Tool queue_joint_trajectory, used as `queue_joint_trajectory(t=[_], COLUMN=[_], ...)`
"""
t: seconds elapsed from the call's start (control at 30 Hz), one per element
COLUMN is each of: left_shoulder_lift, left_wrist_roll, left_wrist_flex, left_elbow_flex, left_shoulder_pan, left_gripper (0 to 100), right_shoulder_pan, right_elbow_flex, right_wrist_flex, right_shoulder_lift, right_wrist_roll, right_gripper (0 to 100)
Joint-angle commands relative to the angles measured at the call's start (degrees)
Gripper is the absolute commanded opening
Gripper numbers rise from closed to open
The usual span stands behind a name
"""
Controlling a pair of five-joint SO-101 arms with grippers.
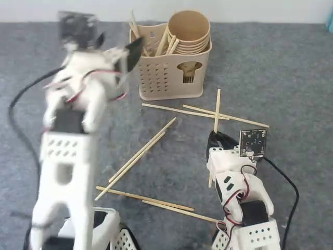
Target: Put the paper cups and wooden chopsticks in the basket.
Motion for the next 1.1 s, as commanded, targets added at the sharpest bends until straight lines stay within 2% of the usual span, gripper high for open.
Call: queue_joint_trajectory(t=[0.0,0.1,0.27,0.4,0.5,0.63,0.77,0.93,1.07], left_shoulder_lift=[-12.6,-18.8,-25.1,-25.4,-23.6,-19.2,-13.4,-5.8,0.1], left_wrist_roll=[5.5,7.6,8.0,8.2,7.9,7.9,7.7,7.9,8.0], left_wrist_flex=[12.8,8.8,-8.3,-20.6,-29.0,-34.5,-39.6,-40.1,-40.1], left_elbow_flex=[7.9,20.2,42.9,53.6,59.0,60.1,59.3,55.0,51.2], left_shoulder_pan=[-5.2,-8.8,-9.5,-9.4,-6.6,-5.5,-6.0,-7.6,-7.7], left_gripper=[25,18,11,9,9,9,9,9,9], right_shoulder_pan=[0.1,0.1,0.1,0.0,-1.9,-6.9,-11.9,-14.5,-16.3], right_elbow_flex=[-6.9,-11.5,-19.2,-21.9,-21.7,-21.9,-23.2,-30.3,-39.9], right_wrist_flex=[0.3,0.0,-1.3,-8.2,-17.2,-29.3,-43.1,-56.5,-61.4], right_shoulder_lift=[-0.9,-0.6,-0.3,-0.3,-0.2,2.8,13.1,29.7,43.4], right_wrist_roll=[1.2,1.3,5.5,7.8,8.6,8.6,11.6,13.0,12.7], right_gripper=[0.7,0.7,0.7,0.7,0.7,0.9,0.9,0.9,0.9])
